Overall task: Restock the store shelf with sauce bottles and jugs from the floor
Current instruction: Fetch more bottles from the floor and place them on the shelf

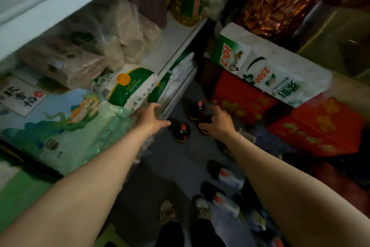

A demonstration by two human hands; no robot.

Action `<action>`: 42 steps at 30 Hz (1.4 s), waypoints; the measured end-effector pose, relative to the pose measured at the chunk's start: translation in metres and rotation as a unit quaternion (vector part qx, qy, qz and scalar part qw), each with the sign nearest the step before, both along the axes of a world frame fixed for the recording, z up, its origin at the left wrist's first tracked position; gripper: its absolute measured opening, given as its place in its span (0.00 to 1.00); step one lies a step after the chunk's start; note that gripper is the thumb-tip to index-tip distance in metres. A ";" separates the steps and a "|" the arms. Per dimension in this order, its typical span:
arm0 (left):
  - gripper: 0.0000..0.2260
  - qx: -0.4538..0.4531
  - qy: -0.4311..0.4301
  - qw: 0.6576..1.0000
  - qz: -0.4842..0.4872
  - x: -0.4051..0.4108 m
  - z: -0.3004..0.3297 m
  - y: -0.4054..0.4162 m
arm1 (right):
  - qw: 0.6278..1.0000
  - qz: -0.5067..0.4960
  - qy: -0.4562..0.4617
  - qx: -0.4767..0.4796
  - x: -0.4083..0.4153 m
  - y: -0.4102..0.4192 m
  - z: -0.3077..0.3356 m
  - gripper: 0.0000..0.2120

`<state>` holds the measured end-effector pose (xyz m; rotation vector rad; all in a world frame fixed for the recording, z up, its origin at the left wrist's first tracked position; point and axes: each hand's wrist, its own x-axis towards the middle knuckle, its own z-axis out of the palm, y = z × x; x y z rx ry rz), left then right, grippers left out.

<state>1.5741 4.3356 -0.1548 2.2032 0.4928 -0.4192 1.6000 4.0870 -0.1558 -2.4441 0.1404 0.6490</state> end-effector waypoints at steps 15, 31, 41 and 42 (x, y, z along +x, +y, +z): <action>0.33 -0.001 0.087 0.995 -0.044 0.010 -0.298 -0.023 | 0.994 0.013 0.110 0.005 0.017 -0.008 -0.308 0.40; 0.46 -0.171 0.002 0.969 -0.176 0.133 -0.554 -0.034 | 0.981 0.018 0.018 0.194 0.077 -0.006 -0.599 0.43; 0.38 -0.127 -0.163 0.978 -0.002 0.090 -0.575 -0.073 | 0.951 -0.082 0.022 0.296 0.057 -0.009 -0.632 0.41; 0.39 -0.123 -0.178 0.976 0.031 0.084 -0.580 -0.080 | 0.953 -0.076 0.026 0.292 0.057 -0.011 -0.636 0.42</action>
